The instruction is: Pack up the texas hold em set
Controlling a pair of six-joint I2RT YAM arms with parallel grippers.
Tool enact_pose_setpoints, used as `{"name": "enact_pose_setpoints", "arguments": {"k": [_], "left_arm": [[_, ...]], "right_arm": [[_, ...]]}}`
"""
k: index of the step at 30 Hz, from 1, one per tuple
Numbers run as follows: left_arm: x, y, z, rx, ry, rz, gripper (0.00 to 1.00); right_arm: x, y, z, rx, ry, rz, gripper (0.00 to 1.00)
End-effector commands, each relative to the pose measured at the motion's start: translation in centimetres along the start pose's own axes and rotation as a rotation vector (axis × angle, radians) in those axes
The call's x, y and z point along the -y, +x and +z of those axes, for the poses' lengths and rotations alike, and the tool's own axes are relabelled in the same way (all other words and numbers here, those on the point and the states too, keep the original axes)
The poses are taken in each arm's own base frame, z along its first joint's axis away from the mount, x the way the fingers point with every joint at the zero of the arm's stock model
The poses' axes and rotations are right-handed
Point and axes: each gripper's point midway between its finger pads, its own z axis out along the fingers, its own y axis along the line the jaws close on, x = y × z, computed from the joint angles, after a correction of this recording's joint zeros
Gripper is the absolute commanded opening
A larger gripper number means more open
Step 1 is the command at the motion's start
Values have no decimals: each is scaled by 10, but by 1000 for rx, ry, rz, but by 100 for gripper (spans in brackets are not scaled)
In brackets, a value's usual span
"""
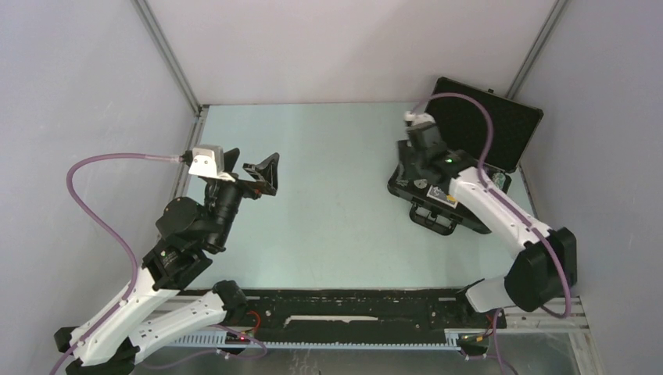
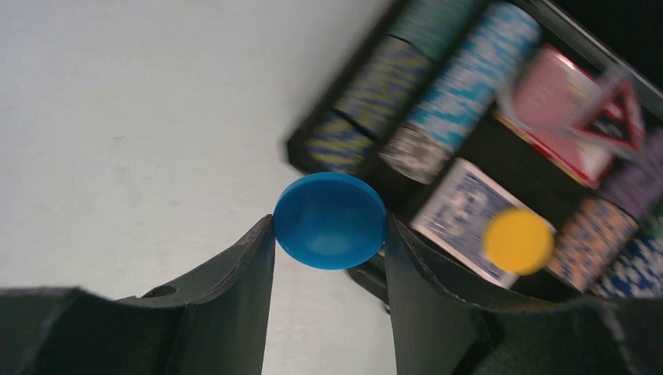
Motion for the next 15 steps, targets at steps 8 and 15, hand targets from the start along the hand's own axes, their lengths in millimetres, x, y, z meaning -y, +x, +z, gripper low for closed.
{"name": "enact_pose_setpoints", "arguments": {"k": [8, 15], "left_arm": [[-2, 4, 2, 1, -10, -1, 99], [-1, 6, 3, -5, -10, 3, 99]], "right_arm": [[109, 50, 23, -139, 148, 253, 43], [129, 61, 46, -193, 162, 277, 47]]}}
